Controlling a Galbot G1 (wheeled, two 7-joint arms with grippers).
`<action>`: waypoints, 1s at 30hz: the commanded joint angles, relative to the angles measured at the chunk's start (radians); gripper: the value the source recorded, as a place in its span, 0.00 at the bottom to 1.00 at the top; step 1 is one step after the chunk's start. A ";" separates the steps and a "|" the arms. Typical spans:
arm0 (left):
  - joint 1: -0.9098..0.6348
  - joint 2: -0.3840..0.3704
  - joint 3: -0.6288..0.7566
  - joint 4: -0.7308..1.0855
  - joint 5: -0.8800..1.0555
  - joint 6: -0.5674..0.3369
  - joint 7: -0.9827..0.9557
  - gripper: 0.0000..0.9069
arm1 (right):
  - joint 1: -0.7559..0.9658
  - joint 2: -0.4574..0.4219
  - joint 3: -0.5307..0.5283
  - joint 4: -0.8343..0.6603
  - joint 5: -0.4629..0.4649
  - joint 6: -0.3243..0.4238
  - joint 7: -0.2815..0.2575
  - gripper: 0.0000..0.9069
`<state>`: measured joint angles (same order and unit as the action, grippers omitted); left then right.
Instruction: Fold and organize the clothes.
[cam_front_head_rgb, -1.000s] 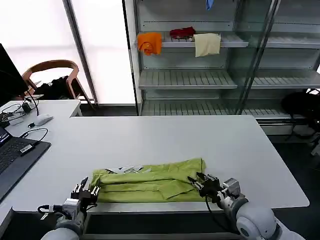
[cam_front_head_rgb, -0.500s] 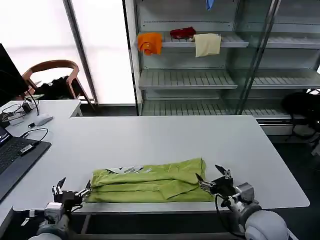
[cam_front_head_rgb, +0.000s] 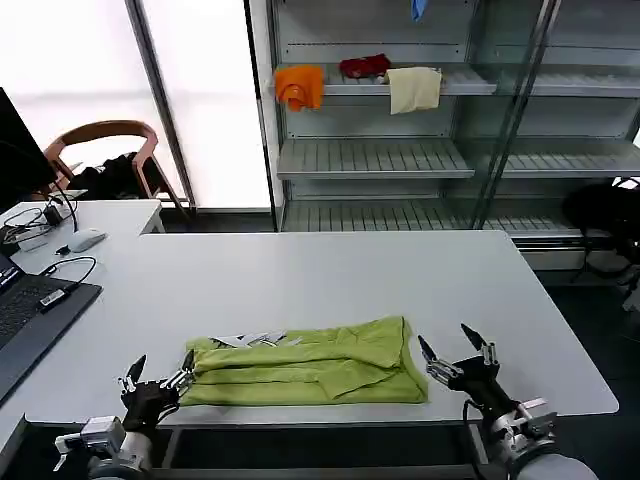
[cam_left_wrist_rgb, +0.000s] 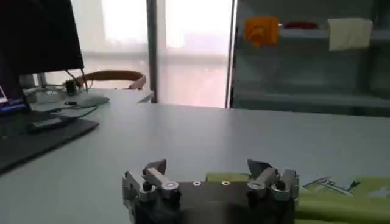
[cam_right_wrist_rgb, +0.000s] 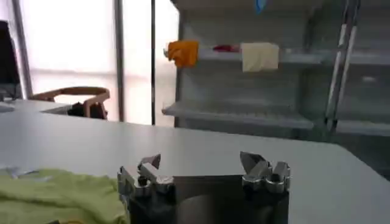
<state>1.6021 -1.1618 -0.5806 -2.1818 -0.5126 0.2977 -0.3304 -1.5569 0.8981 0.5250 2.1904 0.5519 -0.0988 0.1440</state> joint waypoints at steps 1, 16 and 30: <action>-0.006 -0.103 0.034 0.071 -0.007 -0.102 0.023 1.00 | -0.075 0.029 0.092 -0.016 0.029 0.178 0.010 1.00; -0.042 -0.118 0.069 0.158 0.021 -0.125 0.038 0.92 | -0.107 0.040 0.140 -0.077 0.057 0.229 0.045 1.00; -0.061 -0.128 0.101 0.176 -0.033 -0.108 0.055 0.01 | -0.074 0.039 0.133 -0.072 0.054 0.209 0.053 1.00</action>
<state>1.5462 -1.2801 -0.5021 -2.0207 -0.5177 0.1890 -0.2887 -1.6293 0.9360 0.6497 2.1202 0.6023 0.0971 0.1932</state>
